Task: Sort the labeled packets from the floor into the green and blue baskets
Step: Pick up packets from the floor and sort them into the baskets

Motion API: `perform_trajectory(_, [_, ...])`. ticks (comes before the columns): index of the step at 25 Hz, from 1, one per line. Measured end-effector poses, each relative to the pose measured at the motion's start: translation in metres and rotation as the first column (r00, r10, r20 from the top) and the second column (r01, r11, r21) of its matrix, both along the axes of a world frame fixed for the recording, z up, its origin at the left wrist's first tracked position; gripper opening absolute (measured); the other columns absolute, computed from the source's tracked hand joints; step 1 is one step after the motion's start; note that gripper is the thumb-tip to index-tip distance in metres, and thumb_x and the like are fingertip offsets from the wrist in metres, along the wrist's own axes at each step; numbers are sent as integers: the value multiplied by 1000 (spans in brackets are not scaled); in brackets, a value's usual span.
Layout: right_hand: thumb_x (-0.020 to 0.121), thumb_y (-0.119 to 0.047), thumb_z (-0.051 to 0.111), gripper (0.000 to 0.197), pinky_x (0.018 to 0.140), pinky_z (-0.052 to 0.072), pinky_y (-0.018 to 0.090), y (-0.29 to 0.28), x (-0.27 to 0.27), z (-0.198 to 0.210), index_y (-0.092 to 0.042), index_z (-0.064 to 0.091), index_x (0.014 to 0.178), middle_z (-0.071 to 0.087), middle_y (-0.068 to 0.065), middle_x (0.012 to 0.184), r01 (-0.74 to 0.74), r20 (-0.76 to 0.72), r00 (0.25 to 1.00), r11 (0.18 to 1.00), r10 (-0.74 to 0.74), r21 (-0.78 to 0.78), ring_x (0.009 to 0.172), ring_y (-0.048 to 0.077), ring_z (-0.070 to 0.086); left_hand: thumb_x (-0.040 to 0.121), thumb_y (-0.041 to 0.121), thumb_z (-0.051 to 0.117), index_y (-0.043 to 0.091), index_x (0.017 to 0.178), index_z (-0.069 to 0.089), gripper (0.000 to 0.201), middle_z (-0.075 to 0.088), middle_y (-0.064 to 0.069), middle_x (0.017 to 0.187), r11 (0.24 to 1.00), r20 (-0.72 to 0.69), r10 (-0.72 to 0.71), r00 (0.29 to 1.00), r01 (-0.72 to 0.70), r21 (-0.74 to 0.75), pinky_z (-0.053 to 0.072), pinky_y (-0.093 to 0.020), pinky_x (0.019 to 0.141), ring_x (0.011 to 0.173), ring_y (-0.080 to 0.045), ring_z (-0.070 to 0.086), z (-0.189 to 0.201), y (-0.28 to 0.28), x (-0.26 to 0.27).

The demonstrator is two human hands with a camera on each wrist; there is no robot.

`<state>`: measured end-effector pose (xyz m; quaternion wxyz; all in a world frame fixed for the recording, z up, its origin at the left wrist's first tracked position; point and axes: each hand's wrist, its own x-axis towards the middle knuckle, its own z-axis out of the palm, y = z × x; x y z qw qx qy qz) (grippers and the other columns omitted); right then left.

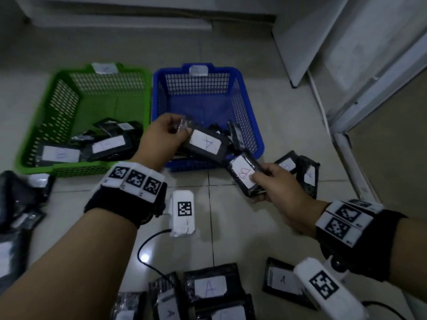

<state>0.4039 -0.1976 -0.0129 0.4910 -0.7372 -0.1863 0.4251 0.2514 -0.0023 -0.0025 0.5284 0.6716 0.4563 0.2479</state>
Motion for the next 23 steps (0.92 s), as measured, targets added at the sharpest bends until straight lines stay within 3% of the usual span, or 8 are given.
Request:
perform_trajectory(2, [87, -6, 57, 8, 57, 56, 36, 10, -5, 0, -9, 60, 94, 68, 13, 88, 32, -11, 999, 999, -32, 21, 64, 21, 63, 87, 27, 64, 17, 118, 57, 33, 64, 5, 105, 987, -92, 104, 990, -92, 129, 48, -23, 79, 94, -11, 61, -8, 4, 2])
perform_trajectory(4, [86, -9, 59, 13, 56, 55, 34, 17, -11, -1, -9, 61, 98, 68, 15, 94, 61, 15, 998, 998, -62, 29, 66, 22, 63, 90, 30, 60, 17, 130, 51, 43, 60, 4, 113, 979, -191, 104, 976, -66, 193, 41, -18, 81, 99, -12, 58, -18, 3, 3])
perform_trajectory(8, [85, -12, 60, 17, 57, 55, 34, 30, -26, 9, -14, 60, 102, 68, 11, 93, 51, 142, 988, 995, -63, 81, 68, 21, 63, 94, 27, 52, 14, 133, 53, 41, 45, -7, 141, 949, -317, 41, 948, 63, 309, 29, -19, 103, 128, -22, 45, -32, 7, -10])
perform_trajectory(10, [86, -13, 60, 20, 58, 57, 31, 43, -38, 16, -18, 60, 105, 68, 2, 91, -10, 173, 985, 993, -10, 116, 73, 17, 65, 94, 21, 51, 15, 119, 65, 30, 49, -6, 136, 904, -282, 40, 959, 85, 419, 29, -16, 98, 123, -20, 47, -30, 11, -30])
perform_trajectory(12, [85, -17, 63, 22, 64, 59, 31, 66, -55, 21, -23, 60, 106, 67, -4, 91, -97, 188, 980, 986, 71, 136, 79, 16, 66, 88, 16, 54, 13, 105, 70, 24, 56, -10, 118, 828, -244, 181, 953, -14, 560, 37, -23, 93, 110, -27, 53, -31, 17, -62])
perform_trajectory(16, [78, -25, 69, 25, 78, 57, 48, 133, -93, 17, -34, 52, 94, 64, -5, 94, -245, 246, 948, 957, 203, 154, 90, 25, 66, 80, 26, 52, 11, 103, 67, 32, 58, -19, 109, 713, -349, 541, 766, -198, 672, 41, -41, 86, 99, -40, 52, -48, 26, -129])
perform_trajectory(18, [79, -22, 69, 25, 75, 57, 50, 168, -114, 12, -29, 49, 92, 63, -2, 93, -271, 222, 946, 951, 235, 147, 86, 28, 67, 82, 38, 48, 15, 112, 64, 41, 60, -17, 109, 759, -440, 500, 746, -132, 638, 44, -43, 87, 100, -39, 55, -53, 29, -149])
perform_trajectory(23, [89, -7, 59, 29, 78, 58, 48, 221, -144, -2, -10, 48, 115, 59, 15, 114, -281, 81, 958, 954, 274, 102, 86, 31, 68, 86, 50, 40, 23, 132, 52, 55, 61, -13, 112, 795, -581, 370, 725, 77, 602, 43, -42, 93, 105, -34, 56, -59, 39, -169])
